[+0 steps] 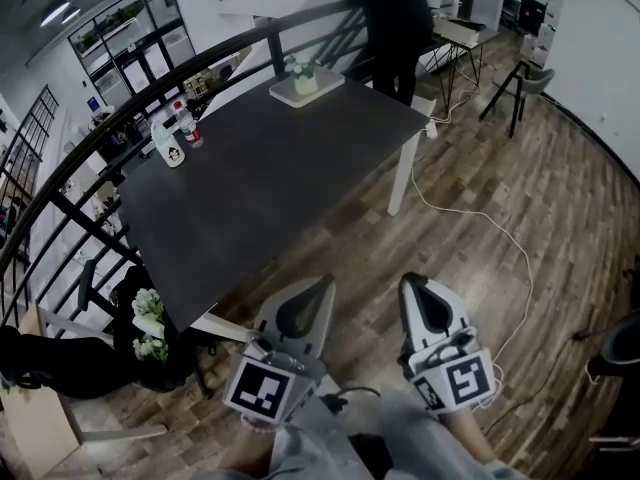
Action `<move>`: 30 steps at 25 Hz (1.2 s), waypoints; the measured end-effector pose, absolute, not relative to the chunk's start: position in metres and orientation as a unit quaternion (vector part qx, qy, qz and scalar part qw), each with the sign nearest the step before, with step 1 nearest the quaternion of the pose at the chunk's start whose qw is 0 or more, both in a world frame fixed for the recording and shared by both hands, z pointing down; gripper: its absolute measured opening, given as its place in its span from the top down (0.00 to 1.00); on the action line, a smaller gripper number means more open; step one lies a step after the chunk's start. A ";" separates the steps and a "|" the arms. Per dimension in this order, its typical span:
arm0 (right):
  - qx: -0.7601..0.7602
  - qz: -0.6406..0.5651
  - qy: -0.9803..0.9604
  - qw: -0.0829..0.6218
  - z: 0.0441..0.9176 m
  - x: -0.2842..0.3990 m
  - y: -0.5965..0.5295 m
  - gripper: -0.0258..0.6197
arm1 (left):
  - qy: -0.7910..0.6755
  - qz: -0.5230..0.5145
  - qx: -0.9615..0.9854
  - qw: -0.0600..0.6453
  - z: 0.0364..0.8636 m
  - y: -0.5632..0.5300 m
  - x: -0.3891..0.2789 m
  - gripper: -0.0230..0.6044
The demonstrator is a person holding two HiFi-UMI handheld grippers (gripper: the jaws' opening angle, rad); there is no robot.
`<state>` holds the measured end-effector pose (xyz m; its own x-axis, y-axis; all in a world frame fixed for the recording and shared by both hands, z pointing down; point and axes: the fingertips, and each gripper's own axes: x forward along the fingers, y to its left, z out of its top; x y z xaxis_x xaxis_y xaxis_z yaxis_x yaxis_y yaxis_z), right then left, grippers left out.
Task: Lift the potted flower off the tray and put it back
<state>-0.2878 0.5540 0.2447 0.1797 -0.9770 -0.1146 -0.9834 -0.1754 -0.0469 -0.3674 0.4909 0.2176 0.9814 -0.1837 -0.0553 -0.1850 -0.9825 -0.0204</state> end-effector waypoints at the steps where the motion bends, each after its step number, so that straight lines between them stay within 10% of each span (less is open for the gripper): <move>1: -0.770 0.031 0.634 0.061 0.244 -0.284 0.557 0.96 | 0.092 0.025 -0.995 0.013 0.218 0.492 -0.366 0.97; 30: -0.808 0.017 0.588 0.030 0.262 -0.137 0.451 0.96 | 0.071 0.024 -0.997 0.001 0.237 0.346 -0.222 0.97</move>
<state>-0.1371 0.4512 0.2624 0.3071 -0.9496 -0.0632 -0.9517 -0.3058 -0.0290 -0.2219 0.3459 0.2375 0.9889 -0.1412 -0.0471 -0.1413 -0.9900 0.0007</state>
